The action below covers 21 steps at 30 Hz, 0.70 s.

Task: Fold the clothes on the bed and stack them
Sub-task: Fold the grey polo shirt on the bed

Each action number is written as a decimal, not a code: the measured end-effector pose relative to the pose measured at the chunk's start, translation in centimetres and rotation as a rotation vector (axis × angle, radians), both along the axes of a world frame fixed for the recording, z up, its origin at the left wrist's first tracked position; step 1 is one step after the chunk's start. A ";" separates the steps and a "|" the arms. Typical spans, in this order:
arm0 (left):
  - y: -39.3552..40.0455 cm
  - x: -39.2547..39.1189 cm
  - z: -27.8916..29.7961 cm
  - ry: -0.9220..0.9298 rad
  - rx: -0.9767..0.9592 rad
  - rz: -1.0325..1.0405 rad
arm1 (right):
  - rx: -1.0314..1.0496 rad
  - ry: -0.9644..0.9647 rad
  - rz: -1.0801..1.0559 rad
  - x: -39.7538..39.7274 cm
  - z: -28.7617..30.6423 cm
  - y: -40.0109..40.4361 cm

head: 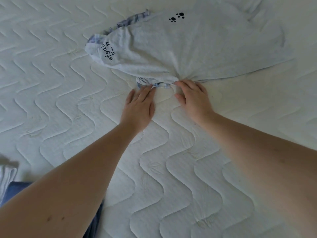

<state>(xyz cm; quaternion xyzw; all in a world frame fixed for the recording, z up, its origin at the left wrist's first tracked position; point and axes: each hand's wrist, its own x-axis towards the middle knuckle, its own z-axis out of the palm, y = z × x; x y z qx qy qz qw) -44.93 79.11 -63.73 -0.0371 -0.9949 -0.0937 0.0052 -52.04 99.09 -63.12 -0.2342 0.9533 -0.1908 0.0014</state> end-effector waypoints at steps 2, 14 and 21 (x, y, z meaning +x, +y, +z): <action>1.2 1.9 0.7 0.027 0.048 -0.025 | -0.035 -0.020 0.016 1.5 1.0 1.2; 12.1 18.7 4.2 -0.150 0.362 -0.006 | -0.023 -0.106 -0.070 17.0 5.3 13.3; 17.6 28.5 6.0 -0.334 0.419 0.111 | 0.128 -0.256 0.003 26.8 6.6 17.6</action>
